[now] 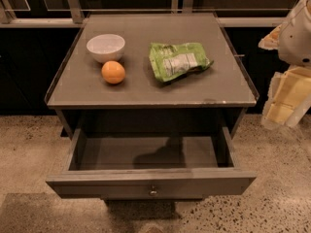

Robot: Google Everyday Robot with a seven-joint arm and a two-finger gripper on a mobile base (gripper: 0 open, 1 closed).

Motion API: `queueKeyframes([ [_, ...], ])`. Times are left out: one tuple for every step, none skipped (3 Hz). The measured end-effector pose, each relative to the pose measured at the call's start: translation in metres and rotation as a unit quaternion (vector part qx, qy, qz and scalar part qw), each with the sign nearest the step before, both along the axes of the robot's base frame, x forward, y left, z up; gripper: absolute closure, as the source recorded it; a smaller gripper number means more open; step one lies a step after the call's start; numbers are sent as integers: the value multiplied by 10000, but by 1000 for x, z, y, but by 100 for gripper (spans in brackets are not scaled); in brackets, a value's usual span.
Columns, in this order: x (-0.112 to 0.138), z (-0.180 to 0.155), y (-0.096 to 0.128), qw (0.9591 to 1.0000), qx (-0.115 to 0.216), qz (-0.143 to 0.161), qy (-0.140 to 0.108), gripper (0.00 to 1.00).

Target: Close top drawer

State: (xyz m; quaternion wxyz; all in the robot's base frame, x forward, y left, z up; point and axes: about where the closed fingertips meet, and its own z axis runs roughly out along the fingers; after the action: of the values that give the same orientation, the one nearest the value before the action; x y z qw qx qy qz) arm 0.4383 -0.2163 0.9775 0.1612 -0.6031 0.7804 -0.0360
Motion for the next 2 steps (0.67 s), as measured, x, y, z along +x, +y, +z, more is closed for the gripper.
queueKeyframes([
  [0, 0, 0, 10000, 0, 0, 0, 0],
  [-2, 2, 0, 9999, 55, 3, -107, 0],
])
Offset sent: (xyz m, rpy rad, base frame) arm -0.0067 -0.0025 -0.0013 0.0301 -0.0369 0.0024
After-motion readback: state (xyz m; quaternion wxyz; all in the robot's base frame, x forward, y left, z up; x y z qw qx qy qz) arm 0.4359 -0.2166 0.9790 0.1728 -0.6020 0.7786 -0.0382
